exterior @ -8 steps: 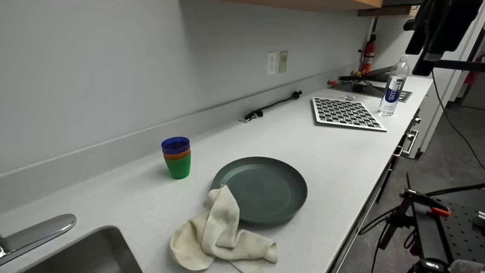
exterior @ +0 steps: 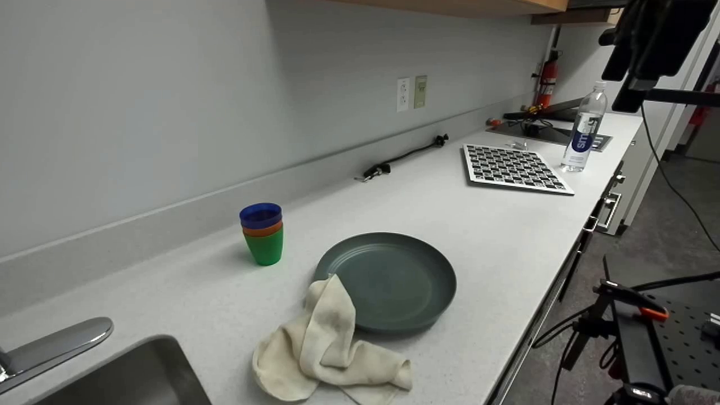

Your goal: Use the white towel to wipe the plate

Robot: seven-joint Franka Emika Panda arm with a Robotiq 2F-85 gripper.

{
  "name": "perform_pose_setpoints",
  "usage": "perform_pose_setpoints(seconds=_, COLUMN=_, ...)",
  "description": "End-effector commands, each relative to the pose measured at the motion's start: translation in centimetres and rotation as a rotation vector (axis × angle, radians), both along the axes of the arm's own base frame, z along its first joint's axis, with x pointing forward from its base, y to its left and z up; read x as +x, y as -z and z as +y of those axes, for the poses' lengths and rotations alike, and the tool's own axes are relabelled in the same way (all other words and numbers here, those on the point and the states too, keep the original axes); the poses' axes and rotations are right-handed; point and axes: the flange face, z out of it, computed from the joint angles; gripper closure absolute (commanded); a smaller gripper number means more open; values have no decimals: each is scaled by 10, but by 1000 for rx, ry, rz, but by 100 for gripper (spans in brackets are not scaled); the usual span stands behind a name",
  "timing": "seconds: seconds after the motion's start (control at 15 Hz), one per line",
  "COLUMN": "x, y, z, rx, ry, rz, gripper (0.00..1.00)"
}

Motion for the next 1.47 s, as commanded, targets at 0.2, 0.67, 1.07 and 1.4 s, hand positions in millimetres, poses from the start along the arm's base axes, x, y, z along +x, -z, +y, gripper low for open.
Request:
perform_pose_setpoints(seconds=0.2, x=0, y=-1, z=0, rx=0, ry=0, rz=1, gripper=0)
perform_pose_setpoints(seconds=0.67, x=0, y=-1, z=0, rx=0, ry=0, rz=1, gripper=0)
perform_pose_setpoints(seconds=1.07, x=0, y=0, z=1, rx=29, ry=-3, rz=0, gripper=0)
perform_pose_setpoints(seconds=1.4, x=1, y=0, z=7, rx=161, ry=-18, rz=-8, gripper=0)
